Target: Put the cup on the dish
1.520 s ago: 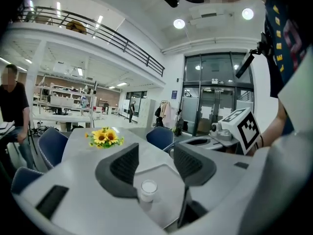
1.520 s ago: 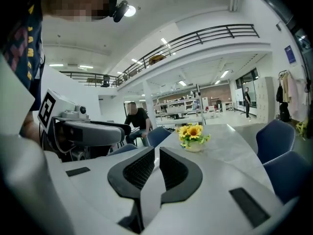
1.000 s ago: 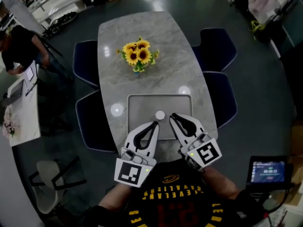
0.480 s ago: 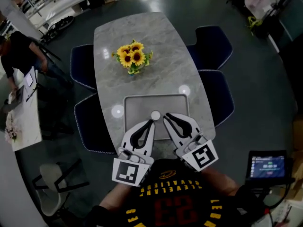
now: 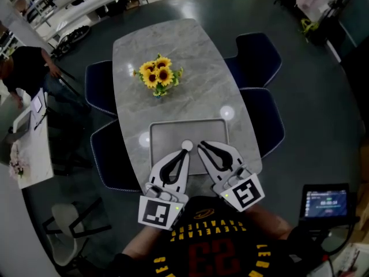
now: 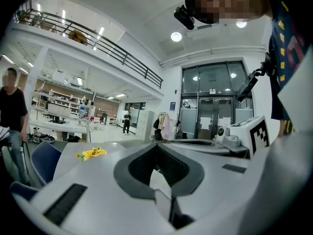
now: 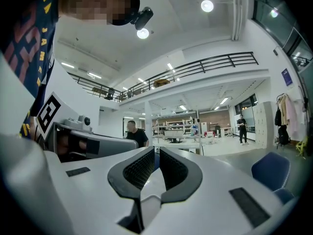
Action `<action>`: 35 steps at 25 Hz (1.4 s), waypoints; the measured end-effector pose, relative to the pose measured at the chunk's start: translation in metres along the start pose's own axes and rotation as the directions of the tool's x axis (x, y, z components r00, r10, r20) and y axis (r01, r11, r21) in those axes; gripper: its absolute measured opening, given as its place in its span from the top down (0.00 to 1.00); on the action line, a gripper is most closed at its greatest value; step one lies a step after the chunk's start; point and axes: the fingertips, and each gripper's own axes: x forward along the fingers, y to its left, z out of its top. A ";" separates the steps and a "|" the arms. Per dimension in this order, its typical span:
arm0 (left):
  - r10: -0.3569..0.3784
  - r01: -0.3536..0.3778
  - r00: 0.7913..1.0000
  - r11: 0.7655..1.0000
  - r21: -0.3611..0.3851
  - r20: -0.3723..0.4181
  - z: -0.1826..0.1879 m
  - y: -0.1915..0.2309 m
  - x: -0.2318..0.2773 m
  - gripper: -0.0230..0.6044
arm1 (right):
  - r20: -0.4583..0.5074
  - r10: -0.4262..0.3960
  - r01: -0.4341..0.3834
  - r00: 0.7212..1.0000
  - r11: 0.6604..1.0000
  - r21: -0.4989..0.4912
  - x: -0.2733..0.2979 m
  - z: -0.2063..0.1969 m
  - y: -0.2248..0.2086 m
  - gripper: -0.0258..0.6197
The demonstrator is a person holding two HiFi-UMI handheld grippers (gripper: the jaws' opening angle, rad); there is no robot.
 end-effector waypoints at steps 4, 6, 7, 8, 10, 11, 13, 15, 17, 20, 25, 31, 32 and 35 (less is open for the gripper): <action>0.008 -0.008 1.000 1.000 -0.002 -0.010 -0.001 0.000 -0.005 0.95 | -0.009 0.007 -0.007 1.000 1.000 0.007 -0.001 -0.002 0.004 0.90; 0.015 -0.015 1.000 1.000 0.000 -0.014 -0.001 0.000 -0.005 0.95 | -0.013 0.013 -0.013 1.000 1.000 0.010 -0.001 -0.003 0.004 0.90; 0.021 -0.021 1.000 1.000 0.000 -0.016 -0.001 0.000 -0.003 0.95 | -0.015 0.015 -0.015 1.000 1.000 0.011 -0.001 -0.004 0.001 0.90; 0.028 -0.028 0.999 1.000 0.000 -0.020 -0.001 -0.001 0.002 0.95 | -0.017 0.017 -0.017 1.000 1.000 0.012 -0.001 -0.004 -0.004 0.90; 0.037 -0.037 0.999 0.999 0.001 -0.024 -0.001 -0.002 0.013 0.96 | -0.017 0.021 -0.021 1.000 1.000 0.014 -0.001 -0.004 -0.015 0.90; 0.039 -0.039 0.999 0.999 0.002 -0.024 0.000 -0.002 0.016 0.95 | -0.015 0.022 -0.022 1.000 1.000 0.017 -0.001 -0.003 -0.019 0.90; 0.037 -0.037 0.999 0.999 0.002 -0.026 -0.001 -0.003 0.018 0.95 | -0.015 0.022 -0.021 1.000 1.000 0.023 -0.001 -0.003 -0.020 0.90; 0.036 -0.036 0.999 0.999 -0.004 -0.034 -0.003 -0.004 0.017 0.95 | -0.019 0.021 -0.021 1.000 0.999 0.027 -0.002 -0.005 -0.018 0.90; 0.036 -0.037 0.998 0.999 -0.010 -0.042 -0.004 -0.003 0.017 0.95 | -0.022 0.020 -0.019 1.000 0.999 0.030 -0.002 -0.005 -0.017 0.90; 0.029 -0.030 0.998 0.999 -0.011 -0.048 -0.003 -0.005 0.017 0.95 | -0.028 0.019 -0.018 0.999 0.999 0.035 -0.001 -0.005 -0.016 0.90; 0.023 -0.024 0.998 1.000 -0.013 -0.052 -0.004 -0.006 0.017 0.95 | -0.032 0.021 -0.019 0.999 0.999 0.038 -0.001 -0.006 -0.014 0.90; 0.017 -0.018 0.998 1.000 -0.024 -0.062 -0.007 -0.006 0.019 0.95 | -0.034 0.021 -0.020 0.999 0.999 0.032 -0.001 -0.007 -0.014 0.90; 0.017 -0.019 0.998 0.999 -0.028 -0.064 -0.007 -0.006 0.019 0.96 | -0.035 0.022 -0.021 0.999 0.999 0.027 -0.001 -0.007 -0.014 0.90; 0.020 -0.022 0.998 0.999 -0.037 -0.066 -0.007 -0.005 0.020 0.95 | -0.036 0.027 -0.026 0.999 1.000 0.010 0.000 -0.007 -0.014 0.90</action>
